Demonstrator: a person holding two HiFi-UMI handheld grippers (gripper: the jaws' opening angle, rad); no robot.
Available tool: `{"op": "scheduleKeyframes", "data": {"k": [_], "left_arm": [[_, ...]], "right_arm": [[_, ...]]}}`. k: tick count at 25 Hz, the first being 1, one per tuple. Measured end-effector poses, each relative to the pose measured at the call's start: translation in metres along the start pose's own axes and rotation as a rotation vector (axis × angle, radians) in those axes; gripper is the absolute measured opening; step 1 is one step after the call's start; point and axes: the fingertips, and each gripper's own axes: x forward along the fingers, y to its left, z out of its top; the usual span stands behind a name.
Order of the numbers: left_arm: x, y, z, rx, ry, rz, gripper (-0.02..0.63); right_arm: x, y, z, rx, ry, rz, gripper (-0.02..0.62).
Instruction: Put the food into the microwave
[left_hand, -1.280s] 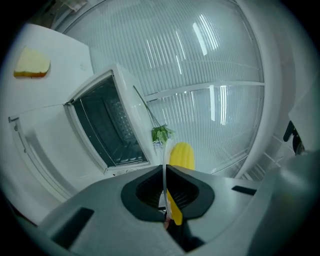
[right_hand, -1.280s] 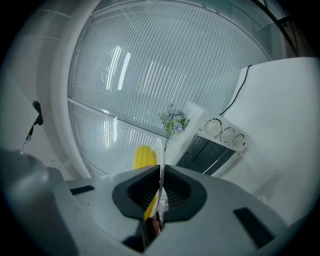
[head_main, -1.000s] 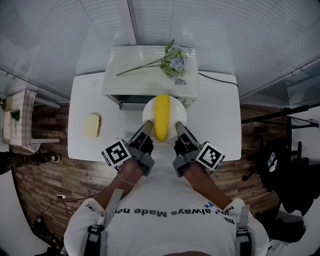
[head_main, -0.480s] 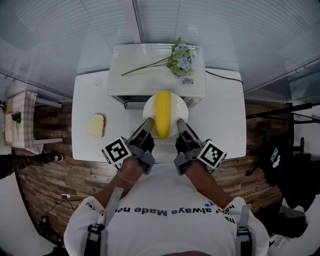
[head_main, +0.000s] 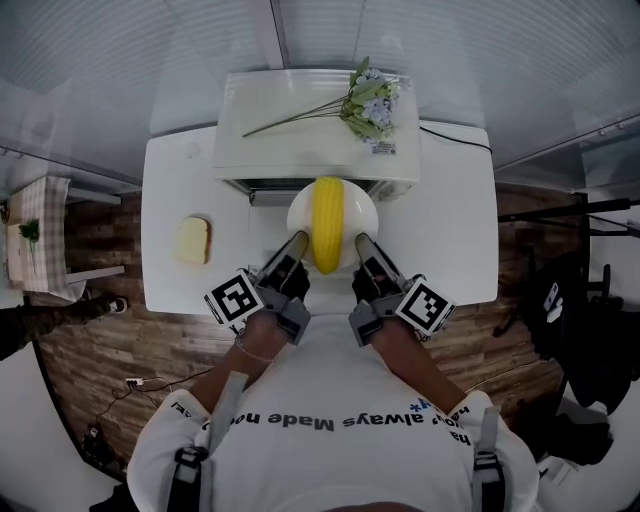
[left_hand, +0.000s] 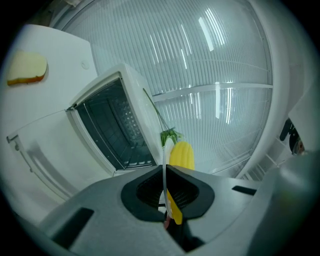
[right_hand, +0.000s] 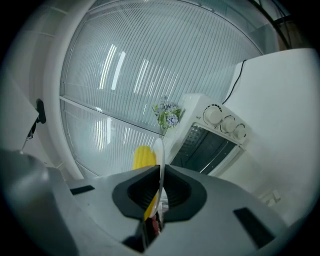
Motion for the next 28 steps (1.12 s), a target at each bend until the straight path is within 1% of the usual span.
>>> {"op": "scheduleKeyframes", "data": {"k": [1, 4, 7, 11, 17, 23, 28], "left_arm": [[-0.002, 0.005, -0.001, -0.002, 0.004, 0.010, 0.017], [-0.003, 0.012, -0.005, -0.042, 0.005, -0.004, 0.017], [-0.004, 0.028, -0.008, -0.041, 0.012, 0.007, 0.017], [-0.001, 0.052, -0.014, -0.076, 0.015, 0.017, 0.018], [0.001, 0.084, -0.015, -0.070, 0.035, 0.052, 0.018], [0.011, 0.111, -0.010, -0.066, 0.041, 0.065, 0.018], [0.022, 0.134, -0.003, -0.070, 0.047, 0.080, 0.018]], "right_arm": [[0.000, -0.003, -0.004, 0.007, 0.003, -0.008, 0.025], [-0.001, -0.014, -0.012, 0.012, 0.018, -0.028, 0.025], [0.001, -0.029, -0.018, -0.002, 0.037, -0.033, 0.025], [0.006, -0.050, -0.028, 0.017, 0.060, -0.047, 0.025], [0.016, -0.077, -0.039, 0.029, 0.080, -0.073, 0.025], [0.031, -0.103, -0.044, 0.039, 0.092, -0.095, 0.025], [0.046, -0.126, -0.045, 0.061, 0.077, -0.130, 0.025]]}}
